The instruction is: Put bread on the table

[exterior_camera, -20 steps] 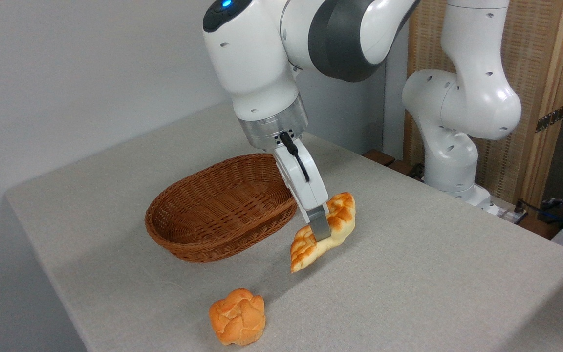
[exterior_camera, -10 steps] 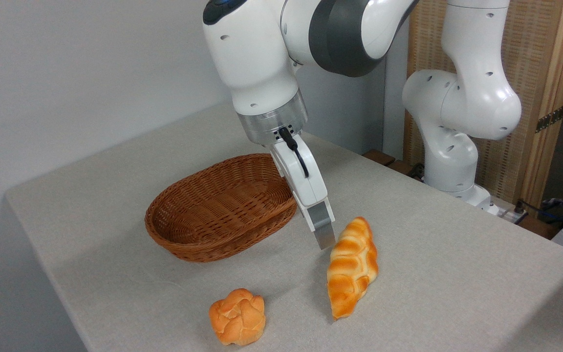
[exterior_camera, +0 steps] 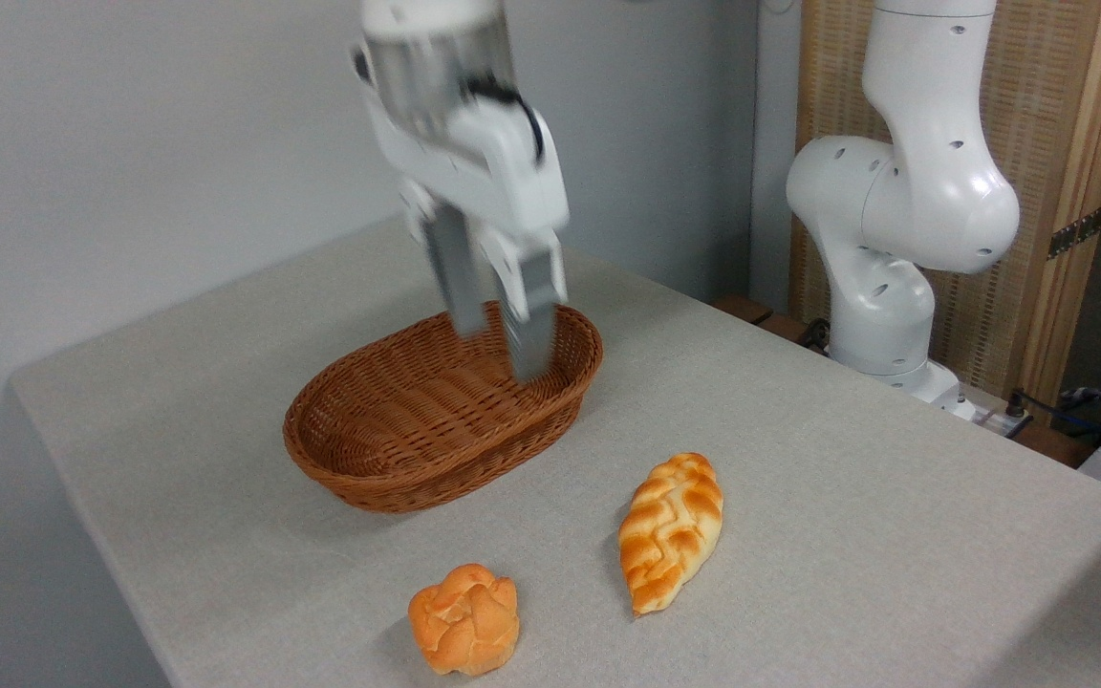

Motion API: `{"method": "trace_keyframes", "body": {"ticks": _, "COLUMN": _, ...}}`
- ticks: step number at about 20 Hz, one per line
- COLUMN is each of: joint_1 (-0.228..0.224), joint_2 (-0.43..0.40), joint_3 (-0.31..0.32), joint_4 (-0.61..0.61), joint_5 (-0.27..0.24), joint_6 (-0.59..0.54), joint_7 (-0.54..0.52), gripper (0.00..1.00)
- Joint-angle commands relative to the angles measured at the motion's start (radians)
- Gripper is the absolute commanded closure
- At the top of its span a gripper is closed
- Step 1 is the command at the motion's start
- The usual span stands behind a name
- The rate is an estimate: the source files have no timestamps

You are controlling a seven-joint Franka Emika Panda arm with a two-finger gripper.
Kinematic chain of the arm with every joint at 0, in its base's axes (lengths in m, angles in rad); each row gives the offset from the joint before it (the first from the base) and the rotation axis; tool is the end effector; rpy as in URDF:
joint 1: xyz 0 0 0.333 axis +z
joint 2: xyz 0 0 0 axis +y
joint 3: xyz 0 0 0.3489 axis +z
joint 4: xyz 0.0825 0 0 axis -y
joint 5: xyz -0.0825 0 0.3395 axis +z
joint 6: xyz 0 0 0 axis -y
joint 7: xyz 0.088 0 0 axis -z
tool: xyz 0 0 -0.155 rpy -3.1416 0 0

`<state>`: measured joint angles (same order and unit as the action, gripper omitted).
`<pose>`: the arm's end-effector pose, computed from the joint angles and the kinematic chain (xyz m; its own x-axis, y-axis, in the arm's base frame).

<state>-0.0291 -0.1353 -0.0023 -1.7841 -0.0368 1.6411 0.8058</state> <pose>0.4660 -0.0202 0.5901 0.6717 -0.7406 0.0209 -0.7408 -0.6710 0.0308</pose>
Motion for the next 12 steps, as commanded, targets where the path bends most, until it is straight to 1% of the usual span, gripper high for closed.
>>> {"method": "trace_keyframes", "body": {"ticks": 1, "joint_1": -0.009, "joint_2": 0.091, "joint_3": -0.005, "joint_4": 0.234, "joint_5": -0.086, "joint_6": -0.106, "joint_7": -0.167, "gripper": 0.00}}
{"method": "trace_keyframes", "body": {"ticks": 4, "joint_1": -0.018, "joint_2": 0.118, "joint_3": -0.021, "joint_4": 0.267, "joint_5": -0.083, "joint_6": -0.084, "joint_7": -0.227, "gripper": 0.00}}
{"method": "trace_keyframes", "body": {"ticks": 5, "joint_1": -0.024, "joint_2": 0.121, "joint_3": -0.021, "joint_4": 0.261, "joint_5": -0.080, "joint_6": -0.061, "joint_7": -0.229, "gripper": 0.00}}
{"method": "trace_keyframes", "body": {"ticks": 7, "joint_1": -0.043, "joint_2": 0.128, "joint_3": -0.019, "joint_4": 0.256, "joint_5": -0.077, "joint_6": -0.061, "joint_7": -0.224, "gripper": 0.00}}
{"method": "trace_keyframes", "body": {"ticks": 12, "joint_1": -0.046, "joint_2": 0.138, "joint_3": -0.019, "joint_4": 0.241, "joint_5": -0.075, "joint_6": -0.061, "joint_7": -0.215, "gripper": 0.00}}
